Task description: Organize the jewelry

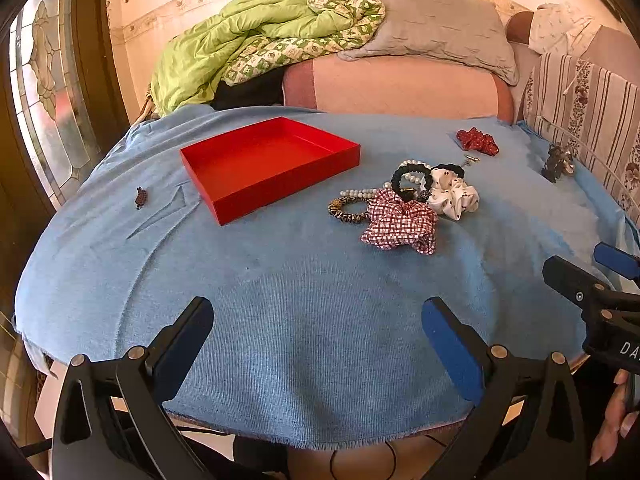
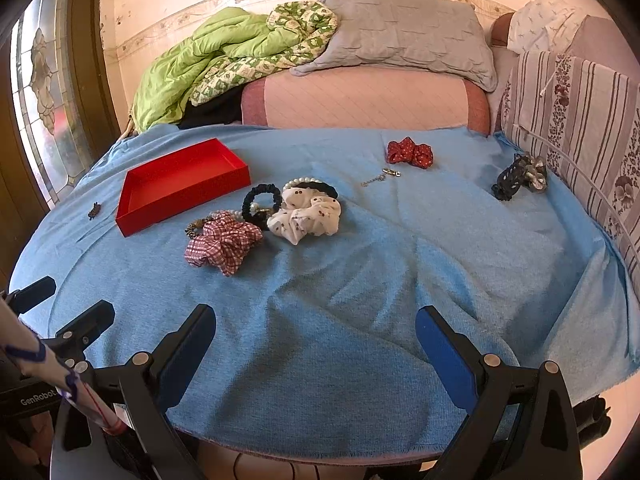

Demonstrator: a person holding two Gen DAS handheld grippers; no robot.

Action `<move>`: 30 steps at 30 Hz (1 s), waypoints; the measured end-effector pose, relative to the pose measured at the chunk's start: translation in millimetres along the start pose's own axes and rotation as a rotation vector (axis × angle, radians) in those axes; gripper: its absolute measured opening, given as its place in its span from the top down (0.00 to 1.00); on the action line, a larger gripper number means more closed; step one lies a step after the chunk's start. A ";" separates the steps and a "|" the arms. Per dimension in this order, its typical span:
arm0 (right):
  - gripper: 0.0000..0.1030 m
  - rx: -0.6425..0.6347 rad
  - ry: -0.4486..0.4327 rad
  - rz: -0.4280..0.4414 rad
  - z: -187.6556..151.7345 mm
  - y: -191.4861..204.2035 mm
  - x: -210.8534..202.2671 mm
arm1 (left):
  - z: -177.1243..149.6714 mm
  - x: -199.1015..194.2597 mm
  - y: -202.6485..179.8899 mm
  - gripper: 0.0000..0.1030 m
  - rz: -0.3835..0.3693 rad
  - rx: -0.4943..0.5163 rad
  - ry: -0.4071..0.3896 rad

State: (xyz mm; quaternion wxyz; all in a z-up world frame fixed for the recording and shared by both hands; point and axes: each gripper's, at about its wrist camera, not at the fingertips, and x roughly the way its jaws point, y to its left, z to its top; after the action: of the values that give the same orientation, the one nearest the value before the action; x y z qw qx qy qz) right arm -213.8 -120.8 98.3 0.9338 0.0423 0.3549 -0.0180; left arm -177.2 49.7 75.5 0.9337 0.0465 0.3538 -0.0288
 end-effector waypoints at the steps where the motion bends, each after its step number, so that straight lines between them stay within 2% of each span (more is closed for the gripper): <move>1: 0.01 0.001 0.000 0.001 -0.3 -0.3 -0.1 | 0.0 0.0 0.0 0.00 0.001 0.000 0.000; 21: 0.01 0.007 0.005 0.004 -0.1 -1.0 0.7 | -5.0 1.8 4.5 0.00 0.006 -0.005 0.015; 30: 0.06 0.058 0.028 0.040 1.5 -9.0 6.4 | -3.0 3.3 20.0 0.00 -0.032 -0.069 0.064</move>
State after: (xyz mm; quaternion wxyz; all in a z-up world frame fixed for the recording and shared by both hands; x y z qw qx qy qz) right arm -208.6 -129.9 94.6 0.9273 0.0767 0.3661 -0.0093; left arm -174.9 69.8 72.4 0.9224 0.0098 0.3850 -0.0299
